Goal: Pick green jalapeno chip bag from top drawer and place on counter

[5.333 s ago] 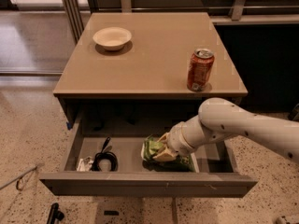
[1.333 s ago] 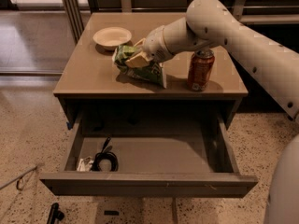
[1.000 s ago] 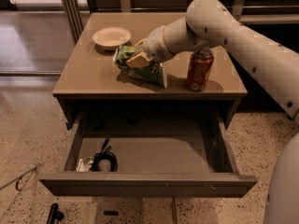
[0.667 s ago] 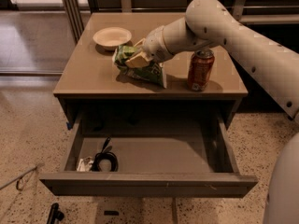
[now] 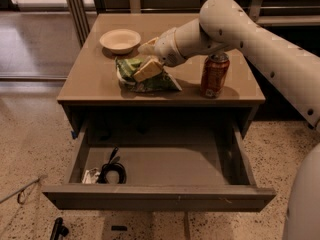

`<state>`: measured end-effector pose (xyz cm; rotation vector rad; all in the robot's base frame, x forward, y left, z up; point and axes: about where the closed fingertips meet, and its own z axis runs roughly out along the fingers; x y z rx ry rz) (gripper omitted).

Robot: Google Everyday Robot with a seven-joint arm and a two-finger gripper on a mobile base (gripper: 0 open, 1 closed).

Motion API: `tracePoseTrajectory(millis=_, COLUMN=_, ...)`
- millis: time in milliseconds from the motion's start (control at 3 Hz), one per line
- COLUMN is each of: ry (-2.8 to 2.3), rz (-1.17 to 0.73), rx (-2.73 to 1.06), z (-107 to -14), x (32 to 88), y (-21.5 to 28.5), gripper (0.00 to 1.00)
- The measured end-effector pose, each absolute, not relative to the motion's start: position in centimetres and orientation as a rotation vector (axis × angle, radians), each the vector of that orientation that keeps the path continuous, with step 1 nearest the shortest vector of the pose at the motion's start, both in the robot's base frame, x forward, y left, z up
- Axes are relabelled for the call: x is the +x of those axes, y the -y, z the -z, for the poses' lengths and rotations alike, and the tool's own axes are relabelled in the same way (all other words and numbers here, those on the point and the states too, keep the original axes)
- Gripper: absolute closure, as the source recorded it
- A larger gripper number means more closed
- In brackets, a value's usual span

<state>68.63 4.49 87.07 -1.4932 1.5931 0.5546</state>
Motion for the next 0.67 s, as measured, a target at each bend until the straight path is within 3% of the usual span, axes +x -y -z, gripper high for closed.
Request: tracePoseTrajectory(millis=667, ry=-1.593, rz=-0.555, rx=-1.493, z=-87.07, x=68.63, y=-4.49, gripper=0.0)
